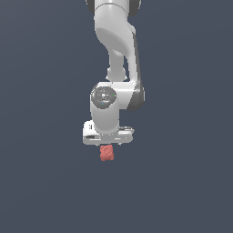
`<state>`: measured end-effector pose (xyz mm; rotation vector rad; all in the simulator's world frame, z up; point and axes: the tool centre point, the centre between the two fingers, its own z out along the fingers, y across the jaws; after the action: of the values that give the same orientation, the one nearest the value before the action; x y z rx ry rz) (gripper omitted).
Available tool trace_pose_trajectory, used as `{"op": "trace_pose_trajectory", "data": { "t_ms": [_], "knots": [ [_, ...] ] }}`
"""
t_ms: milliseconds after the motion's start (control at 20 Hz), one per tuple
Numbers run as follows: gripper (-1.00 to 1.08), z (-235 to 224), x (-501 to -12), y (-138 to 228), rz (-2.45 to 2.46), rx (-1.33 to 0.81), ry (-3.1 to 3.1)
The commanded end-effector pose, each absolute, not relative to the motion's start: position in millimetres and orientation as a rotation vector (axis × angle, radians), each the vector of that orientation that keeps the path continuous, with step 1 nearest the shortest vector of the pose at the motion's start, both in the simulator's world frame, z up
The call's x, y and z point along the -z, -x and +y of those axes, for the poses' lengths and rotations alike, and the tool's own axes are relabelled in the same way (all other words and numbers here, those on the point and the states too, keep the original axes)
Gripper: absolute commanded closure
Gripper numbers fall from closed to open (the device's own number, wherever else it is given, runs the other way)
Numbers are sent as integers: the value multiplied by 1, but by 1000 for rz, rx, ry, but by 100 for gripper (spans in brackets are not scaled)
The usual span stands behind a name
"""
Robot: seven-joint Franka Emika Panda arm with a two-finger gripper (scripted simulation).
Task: Pick up the object and move it to a goal position.
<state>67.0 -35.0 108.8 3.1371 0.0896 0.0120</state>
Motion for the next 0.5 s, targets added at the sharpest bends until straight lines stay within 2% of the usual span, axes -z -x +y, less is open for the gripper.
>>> {"op": "trace_pose_trajectory", "data": {
  "t_ms": [0, 450],
  "knots": [
    [-92, -40, -100, -72, 87, -7, -3139],
    [-92, -46, -90, -75, 83, 1, -3140]
  ]
}}
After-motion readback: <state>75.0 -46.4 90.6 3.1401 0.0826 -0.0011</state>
